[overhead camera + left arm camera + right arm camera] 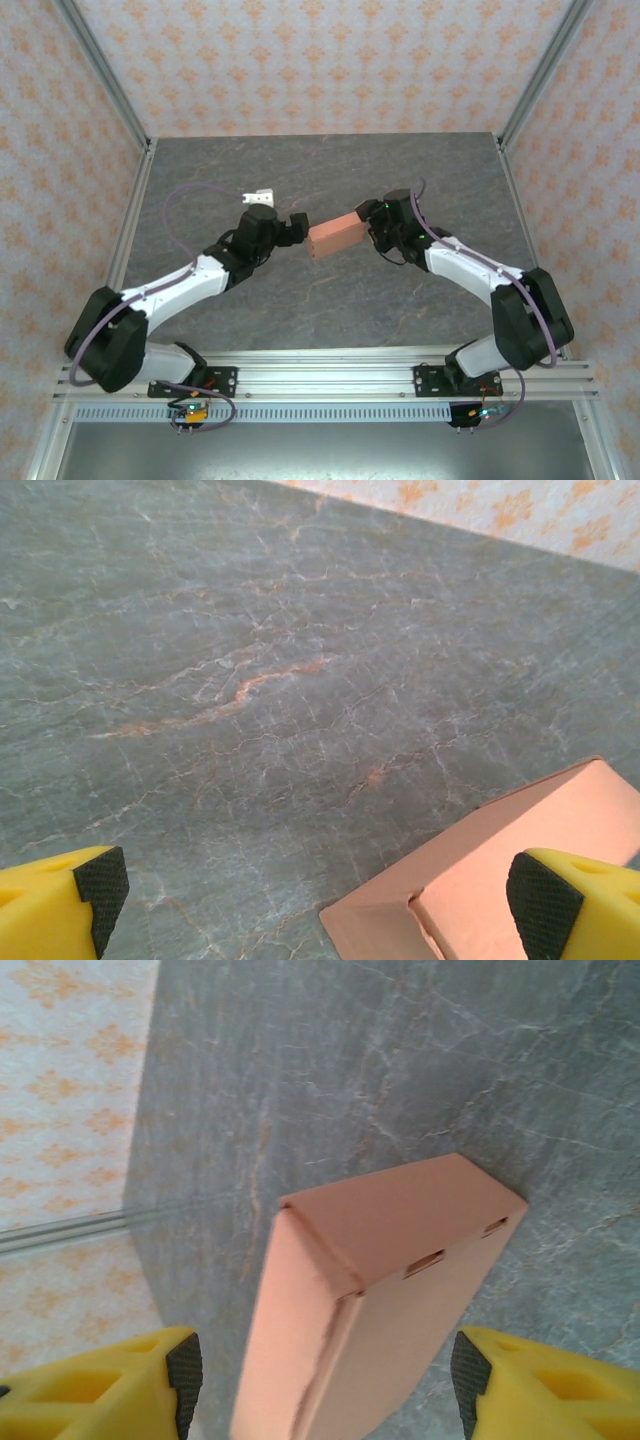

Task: Fold the paper box

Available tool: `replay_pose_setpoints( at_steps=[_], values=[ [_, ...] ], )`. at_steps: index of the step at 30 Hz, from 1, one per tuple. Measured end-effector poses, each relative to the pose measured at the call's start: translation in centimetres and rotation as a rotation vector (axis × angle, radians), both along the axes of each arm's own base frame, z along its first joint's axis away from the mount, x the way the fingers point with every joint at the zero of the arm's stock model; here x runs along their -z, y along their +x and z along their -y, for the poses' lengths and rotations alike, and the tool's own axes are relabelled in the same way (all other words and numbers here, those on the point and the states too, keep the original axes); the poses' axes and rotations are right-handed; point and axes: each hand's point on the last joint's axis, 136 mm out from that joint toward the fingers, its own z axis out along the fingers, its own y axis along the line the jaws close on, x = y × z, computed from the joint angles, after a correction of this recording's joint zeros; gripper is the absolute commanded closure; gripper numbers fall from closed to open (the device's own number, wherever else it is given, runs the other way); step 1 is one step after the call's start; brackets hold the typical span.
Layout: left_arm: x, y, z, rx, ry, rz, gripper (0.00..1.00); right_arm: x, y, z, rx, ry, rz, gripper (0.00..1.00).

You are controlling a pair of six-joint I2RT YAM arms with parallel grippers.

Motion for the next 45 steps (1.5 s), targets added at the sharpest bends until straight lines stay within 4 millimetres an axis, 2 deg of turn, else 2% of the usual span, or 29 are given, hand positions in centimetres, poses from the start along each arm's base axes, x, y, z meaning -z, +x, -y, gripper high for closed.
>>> replay_pose_setpoints(
  at_steps=[4,9,12,17,19,22,26,35,41,43,45],
  values=[
    [1.9,0.5,1.6,0.059,0.015,-0.063,0.00,2.7,0.2,0.6,0.010,-0.020,-0.065,0.32],
    [5.3,0.1,1.9,0.092,0.062,-0.147,0.02,2.6,0.5,0.6,0.005,-0.015,-0.071,0.31],
    [5.4,0.2,2.1,0.097,0.051,-0.131,0.02,1.6,0.8,0.4,-0.001,-0.021,-0.068,0.30],
    [5.4,0.2,2.1,0.104,0.051,-0.106,0.02,-2.0,2.5,-0.3,-0.016,-0.009,0.003,0.29],
    [5.4,0.2,2.1,0.110,0.058,-0.103,0.02,-2.8,2.9,-0.5,-0.016,-0.001,0.021,0.28],
    [5.3,0.3,2.1,0.112,0.060,-0.101,0.02,-1.5,2.6,-0.6,-0.012,0.016,-0.006,0.29],
    [5.3,0.3,2.1,0.113,0.063,-0.099,0.02,3.7,0.9,-0.3,0.014,0.040,-0.111,0.29],
    [5.3,0.3,2.1,0.115,0.064,-0.099,0.02,2.7,0.3,0.1,0.033,0.061,-0.118,0.26],
    [5.3,0.3,2.1,0.123,0.074,-0.095,0.01,0.6,1.0,-0.3,0.028,0.082,-0.085,0.26],
    [5.3,0.3,2.1,0.123,0.074,-0.093,0.02,1.0,0.8,-0.3,0.033,0.087,-0.094,0.26],
    [5.3,0.3,2.1,0.123,0.074,-0.093,0.02,2.4,0.1,0.1,0.046,0.090,-0.115,0.26]
  ],
)
